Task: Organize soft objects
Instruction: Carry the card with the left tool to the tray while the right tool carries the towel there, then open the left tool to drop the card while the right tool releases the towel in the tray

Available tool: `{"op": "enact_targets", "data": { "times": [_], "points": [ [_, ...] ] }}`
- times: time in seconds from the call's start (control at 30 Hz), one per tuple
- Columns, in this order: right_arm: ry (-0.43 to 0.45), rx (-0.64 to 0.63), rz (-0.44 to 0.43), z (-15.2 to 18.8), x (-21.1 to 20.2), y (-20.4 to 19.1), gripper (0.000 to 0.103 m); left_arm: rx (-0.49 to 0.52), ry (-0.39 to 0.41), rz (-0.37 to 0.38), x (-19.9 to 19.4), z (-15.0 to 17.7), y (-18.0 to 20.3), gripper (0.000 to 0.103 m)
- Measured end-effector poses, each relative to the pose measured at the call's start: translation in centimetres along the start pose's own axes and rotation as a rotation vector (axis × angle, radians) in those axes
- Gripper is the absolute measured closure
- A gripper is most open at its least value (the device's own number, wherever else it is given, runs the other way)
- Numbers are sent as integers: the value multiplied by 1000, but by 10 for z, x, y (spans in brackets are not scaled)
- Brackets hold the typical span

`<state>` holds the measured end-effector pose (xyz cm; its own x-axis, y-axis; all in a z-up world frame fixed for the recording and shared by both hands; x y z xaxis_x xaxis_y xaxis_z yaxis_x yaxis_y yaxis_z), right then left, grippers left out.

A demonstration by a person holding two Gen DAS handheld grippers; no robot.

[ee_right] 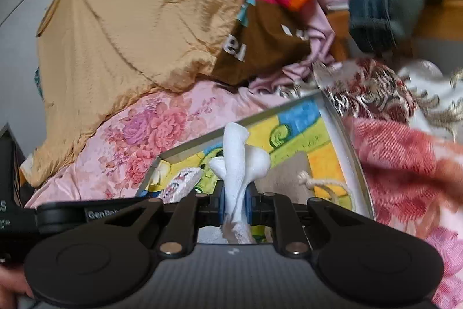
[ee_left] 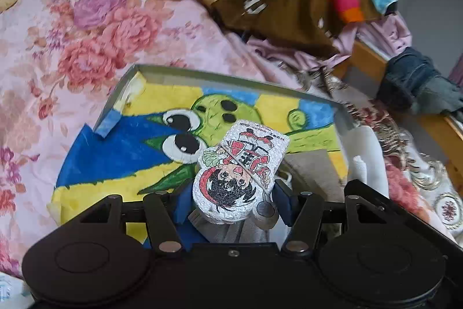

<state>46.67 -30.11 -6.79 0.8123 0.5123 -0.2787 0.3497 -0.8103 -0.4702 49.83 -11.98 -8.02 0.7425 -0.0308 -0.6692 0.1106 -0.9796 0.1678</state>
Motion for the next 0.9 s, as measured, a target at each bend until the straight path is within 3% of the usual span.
{"op": "enact_targets", "data": {
  "times": [0.3, 0.7, 0.9],
  "points": [
    [-77, 24, 15, 6, 9, 4, 76, 24, -67, -51, 13, 10, 2, 43],
    [-45, 17, 11, 2, 1, 5, 45, -4, -132, -62, 9, 14, -6, 39],
    [-12, 1, 20, -3, -13, 0, 34, -18, -100, -68, -13, 8, -16, 31]
  ]
}}
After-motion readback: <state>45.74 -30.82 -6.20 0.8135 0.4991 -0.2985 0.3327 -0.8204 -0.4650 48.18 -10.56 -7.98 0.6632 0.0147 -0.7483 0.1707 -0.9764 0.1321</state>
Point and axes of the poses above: each gripper's, at about its wrist camera, not at the fingertips, and x roughly the way its jaws point, y to its right, z to its underside, the point moved 7 cm from there along x, roughly the way its jaws point, and after that the axes turned 12 degrees about -z, right-handed, at the moved point
